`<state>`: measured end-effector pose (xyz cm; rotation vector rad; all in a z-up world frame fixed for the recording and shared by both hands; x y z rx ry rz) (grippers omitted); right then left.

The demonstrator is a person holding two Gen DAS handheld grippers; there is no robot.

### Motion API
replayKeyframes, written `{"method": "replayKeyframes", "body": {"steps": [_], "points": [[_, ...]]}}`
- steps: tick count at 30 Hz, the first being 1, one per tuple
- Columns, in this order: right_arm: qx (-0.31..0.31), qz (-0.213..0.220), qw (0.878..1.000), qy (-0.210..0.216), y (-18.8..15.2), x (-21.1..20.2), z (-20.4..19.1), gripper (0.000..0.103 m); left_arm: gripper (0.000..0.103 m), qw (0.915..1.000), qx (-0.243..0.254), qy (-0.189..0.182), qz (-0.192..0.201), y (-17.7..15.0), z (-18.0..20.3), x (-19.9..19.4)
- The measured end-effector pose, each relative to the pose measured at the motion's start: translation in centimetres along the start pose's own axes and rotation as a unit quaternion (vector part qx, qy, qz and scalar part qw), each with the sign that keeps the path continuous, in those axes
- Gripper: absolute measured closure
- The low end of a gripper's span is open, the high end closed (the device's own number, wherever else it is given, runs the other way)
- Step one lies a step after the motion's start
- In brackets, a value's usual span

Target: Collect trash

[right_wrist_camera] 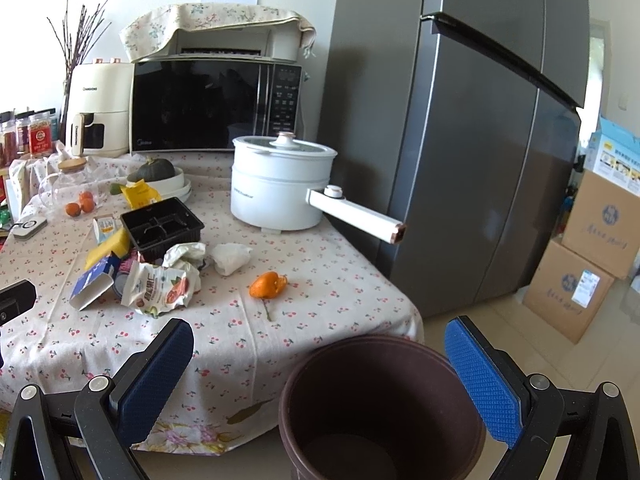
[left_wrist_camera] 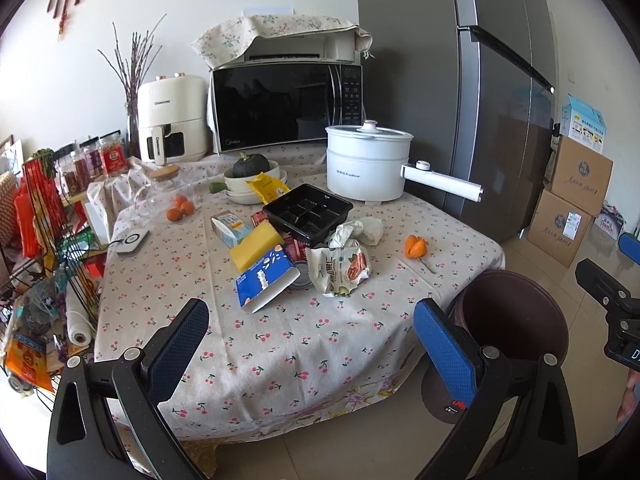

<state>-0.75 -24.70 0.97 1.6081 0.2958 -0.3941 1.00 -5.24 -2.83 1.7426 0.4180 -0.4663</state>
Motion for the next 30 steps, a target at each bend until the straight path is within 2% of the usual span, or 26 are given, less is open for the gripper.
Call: {"method": "replayKeyframes", "body": {"steps": [14, 21, 26, 30], "points": [[-0.001, -0.005, 1.0, 0.001, -0.1, 0.3, -0.6, 0.0, 0.0, 0.9999, -0.004, -0.008, -0.009, 0.0, -0.7, 0.3], [-0.008, -0.01, 1.0, 0.0, -0.2, 0.3, -0.9, 0.0, 0.0, 0.9982, -0.013, -0.054, -0.021, 0.2, -0.7, 0.9], [0.005, -0.028, 1.0, 0.01, -0.1, 0.8, -0.7, 0.0, 0.0, 0.9967, 0.002, -0.068, -0.045, 0.3, -0.5, 2.2], [-0.007, -0.055, 0.998, 0.01, 0.8, 1.6, -0.8, 0.0, 0.0, 0.9946, 0.017, -0.065, -0.079, 0.4, -1.7, 4.3]]}}
Point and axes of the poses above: each gripper's, at about its wrist camera, not at the fingertips, and x roughly the way its jaws point, z to its right, y to its top, the point moved 5 cm from there along x, roughly the way its jaws point, and after that the axes turned 12 degrees about x, right-handed, at the moved point
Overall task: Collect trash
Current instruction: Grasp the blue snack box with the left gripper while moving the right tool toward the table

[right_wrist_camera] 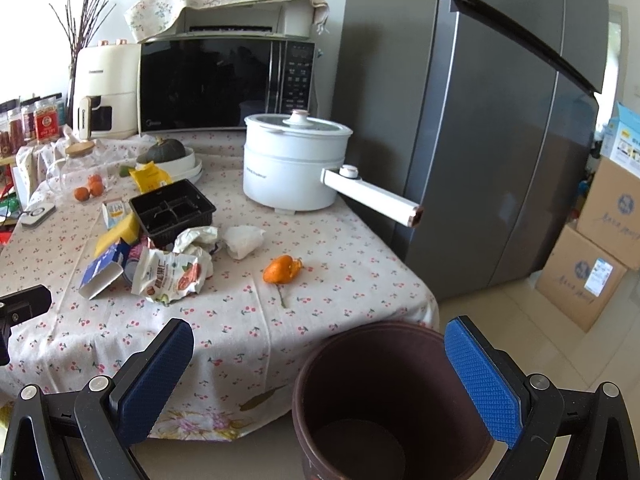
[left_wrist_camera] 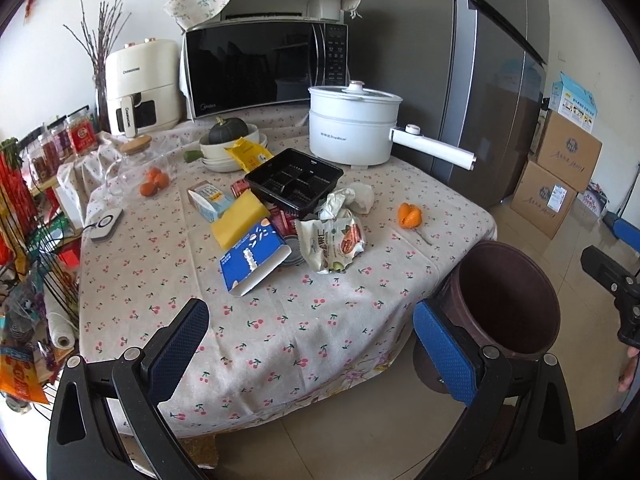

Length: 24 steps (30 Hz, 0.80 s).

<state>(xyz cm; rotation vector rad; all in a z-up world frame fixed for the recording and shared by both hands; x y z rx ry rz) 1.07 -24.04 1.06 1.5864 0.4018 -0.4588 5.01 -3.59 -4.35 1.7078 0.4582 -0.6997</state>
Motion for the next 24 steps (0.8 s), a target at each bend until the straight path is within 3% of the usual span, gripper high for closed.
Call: {"method": "replayKeyframes", "body": {"steps": [7, 13, 16, 18, 24], "points": [[0.003, -0.108, 0.994, 0.027, 1.5, 4.1, 0.0, 0.0, 0.0, 0.9963, -0.005, -0.014, -0.085, 0.3, -3.5, 5.6], [0.003, -0.159, 0.987, 0.023, 0.8, 9.0, -0.6, 0.0, 0.0, 0.9932, -0.035, -0.018, -0.11, 1.2, -6.6, 10.7], [0.008, -0.215, 0.976, 0.026, -0.4, 11.7, -0.9, 0.0, 0.0, 0.9907, -0.052, -0.064, -0.108, 2.1, -7.4, 13.2], [0.004, -0.225, 0.974, 0.024, -0.4, 12.9, -1.3, 0.0, 0.0, 0.9871, -0.009, -0.104, -0.121, 2.9, -6.9, 14.9], [0.008, -0.23, 0.973, 0.021, 0.9, 14.7, -1.8, 0.0, 0.0, 0.9788, 0.113, -0.121, -0.121, 3.1, -6.9, 17.9]]}}
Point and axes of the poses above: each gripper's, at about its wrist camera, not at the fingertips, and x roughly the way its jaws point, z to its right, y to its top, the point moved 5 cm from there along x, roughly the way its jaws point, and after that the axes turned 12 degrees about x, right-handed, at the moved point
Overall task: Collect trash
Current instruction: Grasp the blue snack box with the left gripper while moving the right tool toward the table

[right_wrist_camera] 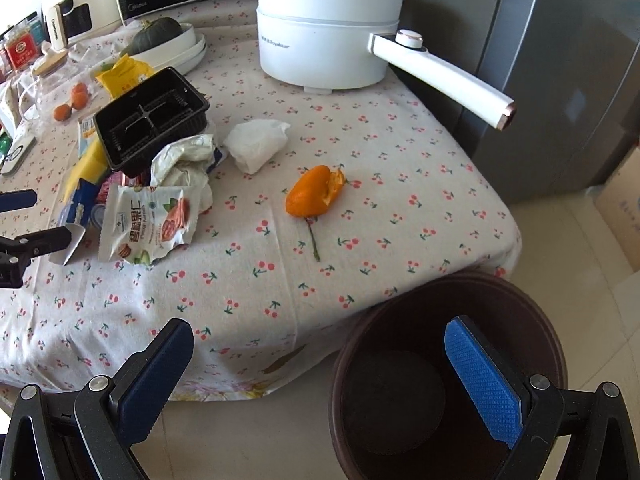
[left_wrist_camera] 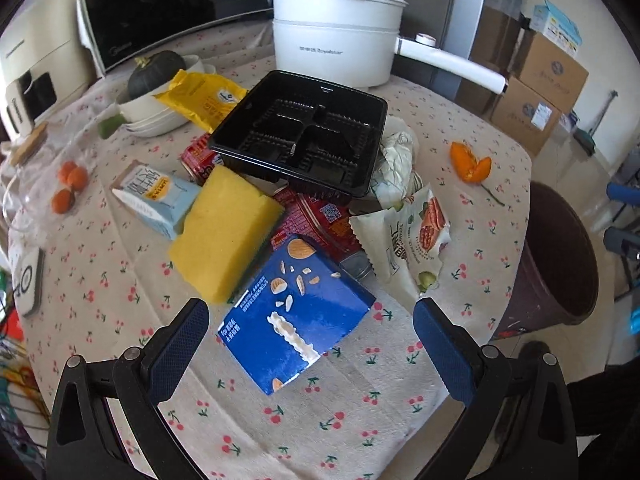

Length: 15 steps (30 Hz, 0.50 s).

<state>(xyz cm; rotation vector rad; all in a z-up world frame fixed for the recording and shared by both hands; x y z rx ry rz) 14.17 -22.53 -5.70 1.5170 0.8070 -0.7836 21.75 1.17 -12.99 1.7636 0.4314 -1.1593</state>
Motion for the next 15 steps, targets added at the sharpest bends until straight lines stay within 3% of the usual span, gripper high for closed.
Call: {"method": "replayKeyframes", "body": {"steps": [6, 9, 15], "points": [[-0.014, -0.019, 1.0, -0.012, 0.3, 1.8, -0.4, 0.0, 0.006, 0.9993, 0.007, -0.038, -0.002, -0.4, -1.7, 2.2], [-0.013, -0.024, 0.999, -0.018, 0.3, 2.3, -0.3, 0.0, 0.016, 0.9978, 0.009, -0.065, -0.011, -0.8, -1.5, 3.2], [-0.003, -0.028, 0.999, -0.024, 0.6, 2.8, 0.3, 0.0, 0.023, 0.9977, 0.006, -0.063, -0.023, -1.1, -0.9, 3.2]]}}
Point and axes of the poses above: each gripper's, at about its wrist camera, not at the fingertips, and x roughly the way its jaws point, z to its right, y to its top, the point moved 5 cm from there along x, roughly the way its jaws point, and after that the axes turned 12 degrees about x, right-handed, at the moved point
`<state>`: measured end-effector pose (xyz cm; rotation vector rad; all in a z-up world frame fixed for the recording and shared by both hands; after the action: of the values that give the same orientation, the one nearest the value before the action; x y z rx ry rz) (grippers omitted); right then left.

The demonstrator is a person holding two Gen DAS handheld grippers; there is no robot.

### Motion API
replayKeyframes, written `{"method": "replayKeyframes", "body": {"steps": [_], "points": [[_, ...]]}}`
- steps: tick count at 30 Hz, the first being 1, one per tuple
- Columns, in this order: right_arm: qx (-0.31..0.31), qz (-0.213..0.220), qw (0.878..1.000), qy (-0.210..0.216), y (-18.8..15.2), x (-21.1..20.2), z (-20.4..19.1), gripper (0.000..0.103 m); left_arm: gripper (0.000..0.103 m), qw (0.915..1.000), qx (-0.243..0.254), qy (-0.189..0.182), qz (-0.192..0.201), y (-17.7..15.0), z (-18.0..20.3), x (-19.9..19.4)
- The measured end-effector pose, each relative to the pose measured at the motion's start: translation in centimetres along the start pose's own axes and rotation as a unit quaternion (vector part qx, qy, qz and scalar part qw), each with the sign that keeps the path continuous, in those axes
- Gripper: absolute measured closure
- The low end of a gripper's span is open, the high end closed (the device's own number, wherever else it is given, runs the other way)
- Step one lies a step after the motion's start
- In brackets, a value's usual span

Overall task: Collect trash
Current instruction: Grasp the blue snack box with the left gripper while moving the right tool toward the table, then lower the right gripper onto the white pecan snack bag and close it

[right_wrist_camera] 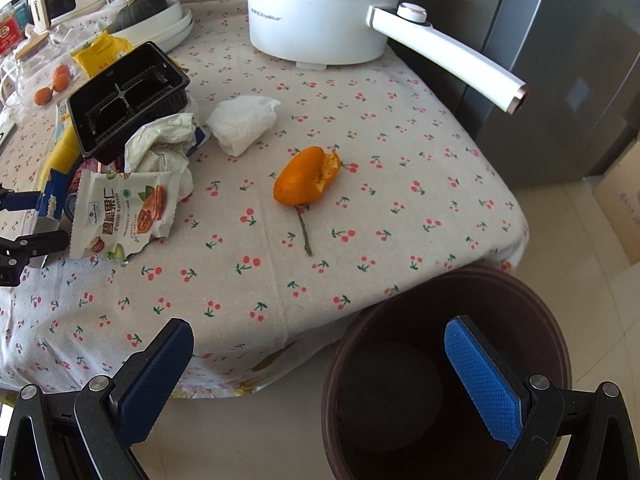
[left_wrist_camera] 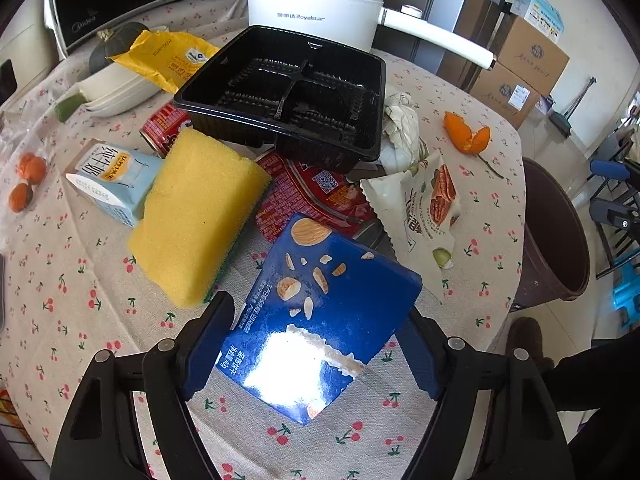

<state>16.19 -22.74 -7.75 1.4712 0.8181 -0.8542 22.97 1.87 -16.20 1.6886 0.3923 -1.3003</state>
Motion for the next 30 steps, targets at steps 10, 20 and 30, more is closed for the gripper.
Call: {"method": "replayKeyframes", "body": {"steps": [10, 20, 30], "points": [[0.015, -0.01, 1.0, -0.009, 1.1, 1.7, -0.2, 0.0, 0.027, 0.9985, -0.043, 0.026, -0.024, -1.7, 1.1, -2.2], [0.015, -0.037, 0.997, 0.061, 2.3, 4.4, -7.4, 0.0, 0.027, 0.9872, -0.138, 0.07, -0.038, -4.7, -0.8, -5.3], [-0.008, -0.02, 0.996, 0.089, 3.1, 7.2, -14.6, 0.0, 0.027, 0.9867, -0.139, 0.076, -0.038, -6.0, -1.9, -6.3]]}}
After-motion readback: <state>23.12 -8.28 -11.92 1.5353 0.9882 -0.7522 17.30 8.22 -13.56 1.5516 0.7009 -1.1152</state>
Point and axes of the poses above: each gripper's, at about its wrist camera, not at the fingertips, and x roughly the way its jaws point, z to its right, y to its top, the point moved 5 cm from there along x, roughly the way its jaws point, and after that the axes turned 12 degrees about x, right-handed, at the moved point
